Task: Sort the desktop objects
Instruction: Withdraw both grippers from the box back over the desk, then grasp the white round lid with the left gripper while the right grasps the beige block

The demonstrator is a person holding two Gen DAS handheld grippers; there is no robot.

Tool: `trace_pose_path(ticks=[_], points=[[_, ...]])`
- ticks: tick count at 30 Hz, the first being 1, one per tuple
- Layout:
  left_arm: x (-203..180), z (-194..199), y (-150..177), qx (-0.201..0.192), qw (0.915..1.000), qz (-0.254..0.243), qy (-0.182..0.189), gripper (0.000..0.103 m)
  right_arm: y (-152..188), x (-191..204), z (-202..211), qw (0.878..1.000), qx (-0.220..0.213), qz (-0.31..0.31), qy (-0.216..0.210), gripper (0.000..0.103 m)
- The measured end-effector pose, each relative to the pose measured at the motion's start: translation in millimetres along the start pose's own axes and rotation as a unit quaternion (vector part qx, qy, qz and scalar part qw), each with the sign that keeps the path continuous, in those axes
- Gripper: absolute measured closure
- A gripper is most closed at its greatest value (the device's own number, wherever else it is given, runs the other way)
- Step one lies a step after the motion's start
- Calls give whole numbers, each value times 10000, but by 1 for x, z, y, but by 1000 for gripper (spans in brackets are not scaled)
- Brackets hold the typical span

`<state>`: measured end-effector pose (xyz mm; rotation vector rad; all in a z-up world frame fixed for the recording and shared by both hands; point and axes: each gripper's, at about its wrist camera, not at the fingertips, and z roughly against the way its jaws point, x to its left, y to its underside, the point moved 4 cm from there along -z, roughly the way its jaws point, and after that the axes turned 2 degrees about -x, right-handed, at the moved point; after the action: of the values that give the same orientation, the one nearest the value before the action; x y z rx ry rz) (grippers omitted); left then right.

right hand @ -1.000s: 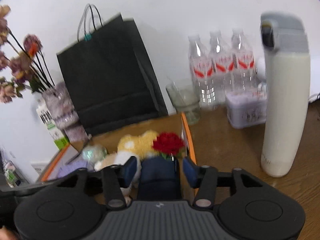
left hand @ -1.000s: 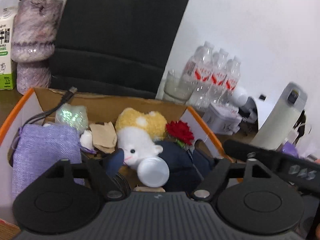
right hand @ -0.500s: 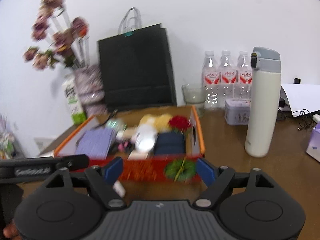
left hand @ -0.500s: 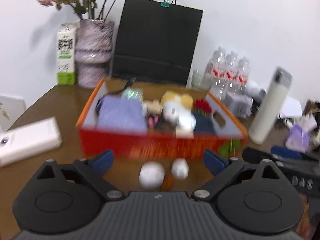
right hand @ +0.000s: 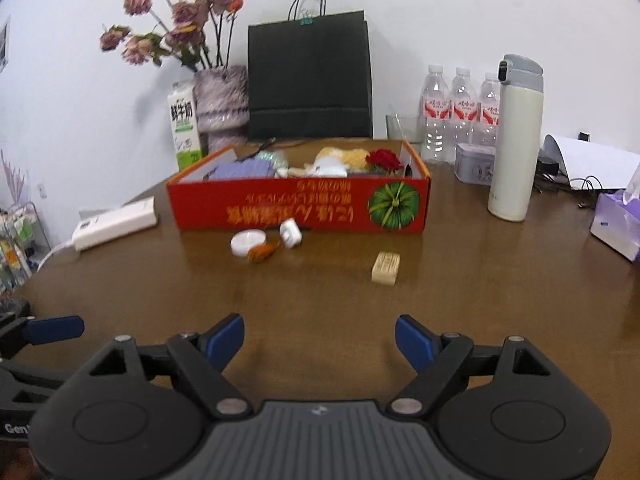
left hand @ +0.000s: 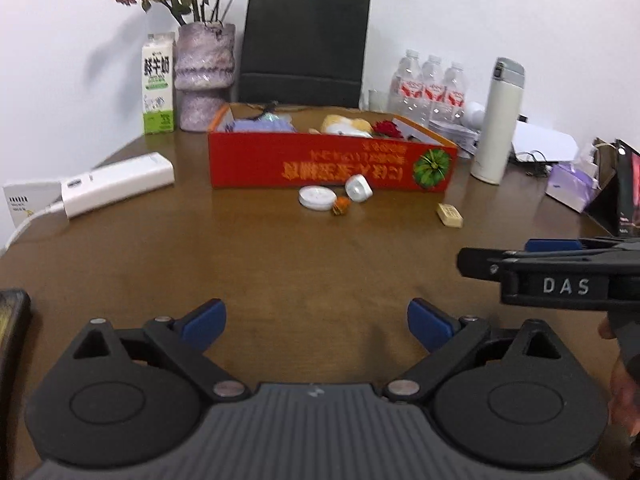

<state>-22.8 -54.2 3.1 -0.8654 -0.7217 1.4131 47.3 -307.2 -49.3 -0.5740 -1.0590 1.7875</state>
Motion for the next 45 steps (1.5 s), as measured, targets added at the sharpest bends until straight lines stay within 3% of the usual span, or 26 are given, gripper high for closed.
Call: trace_pose_path(ticks=[7,12,16,18,23,28,29,31,33,35,41,45], points=[[-1,-3,-5,-171,9993,-317,-15,8,9,-2,-2,9999,125,-39,74,21],[15,-26,-38,-415,9985,-326,-148,15,-5,-9,-20,9999,97,-21,51,23],[25,-67,-67,-223,9994,-50,267,15,-19,-15,-40,9999,-26,91,112,24],[25,-89,-79,-168,9987,142,463,15,-29,-25,-57,9997,29,68,254,30],[22,-135,-103,-67,9990,250,367,19,-49,-47,-96,9992,216,-22,350,40],[22,-171,-101,363,9986,312,227,29,-53,-51,-117,9991,299,-66,286,46],[20,-176,-97,480,9984,244,181,36,-51,-51,-120,9990,340,-69,264,53],[14,-177,-93,437,9990,-66,85,40,-47,-49,-125,9989,389,-29,267,61],[12,-177,-91,429,9989,-208,0,57,-46,-46,-124,9990,379,-23,242,73],[14,-175,-91,394,9990,-181,-105,62,-45,-42,-123,9992,337,23,210,83],[22,-163,-92,388,9991,65,-154,63,-45,-39,-117,9997,204,42,123,83],[40,-129,-102,-130,9988,448,-112,63,-46,-39,-108,10000,-20,-33,44,83]])
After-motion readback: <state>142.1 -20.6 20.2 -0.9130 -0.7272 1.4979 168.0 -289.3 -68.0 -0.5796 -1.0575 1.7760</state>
